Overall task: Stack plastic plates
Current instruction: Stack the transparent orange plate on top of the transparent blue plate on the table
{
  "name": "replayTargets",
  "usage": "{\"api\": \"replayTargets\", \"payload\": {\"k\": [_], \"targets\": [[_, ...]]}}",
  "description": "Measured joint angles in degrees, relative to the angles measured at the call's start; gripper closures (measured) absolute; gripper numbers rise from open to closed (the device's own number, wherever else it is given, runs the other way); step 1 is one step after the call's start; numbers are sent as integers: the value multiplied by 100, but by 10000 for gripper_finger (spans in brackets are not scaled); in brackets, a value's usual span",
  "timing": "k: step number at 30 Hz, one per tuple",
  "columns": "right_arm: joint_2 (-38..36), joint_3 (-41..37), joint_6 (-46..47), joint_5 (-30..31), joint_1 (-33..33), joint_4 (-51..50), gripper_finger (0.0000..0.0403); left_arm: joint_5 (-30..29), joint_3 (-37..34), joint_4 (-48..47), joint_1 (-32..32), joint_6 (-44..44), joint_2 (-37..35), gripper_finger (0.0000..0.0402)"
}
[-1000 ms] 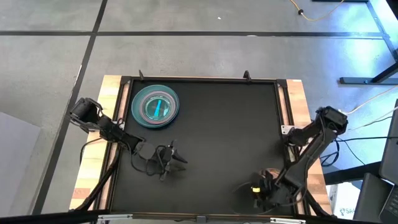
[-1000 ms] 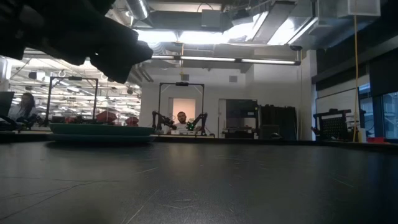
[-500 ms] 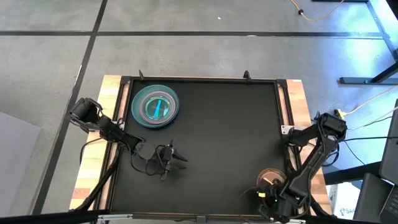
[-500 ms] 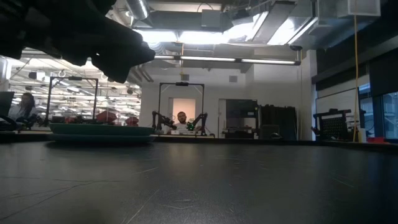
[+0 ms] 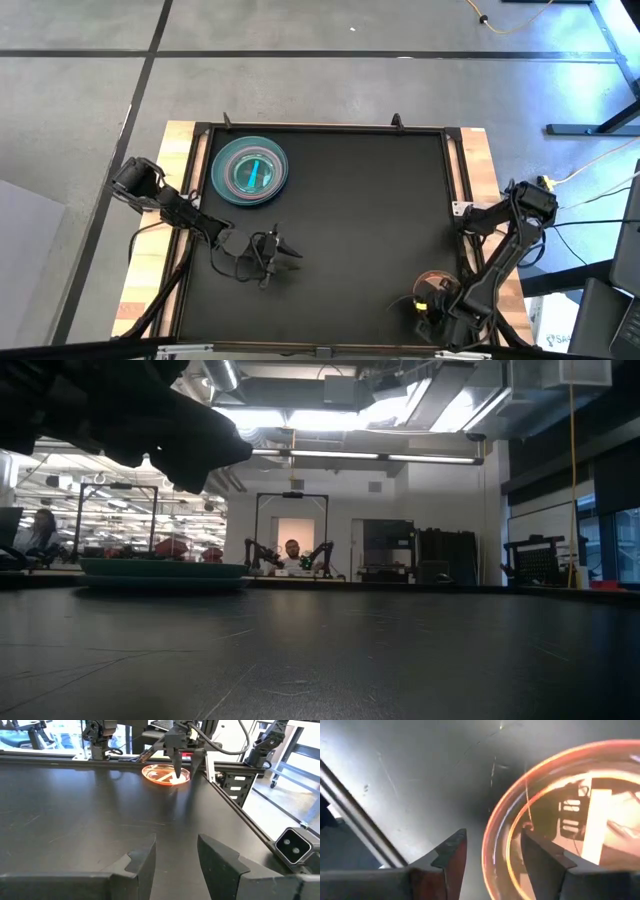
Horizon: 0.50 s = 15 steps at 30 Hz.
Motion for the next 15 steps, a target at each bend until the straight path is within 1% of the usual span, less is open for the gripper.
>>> {"api": "replayTargets", "payload": {"k": [4, 10, 13, 15], "targets": [[45, -74, -174, 78, 0, 302, 223, 2, 0, 0, 0, 2, 0, 264], [398, -68, -182, -88, 0, 198, 223, 0, 0, -2, 0, 4, 0, 264], [481, -55, -182, -35, 0, 174, 225, 0, 0, -2, 0, 4, 0, 264], [484, -56, -193, 30, 7, 160, 235, -42, 0, -4, 0, 5, 0, 264]]}}
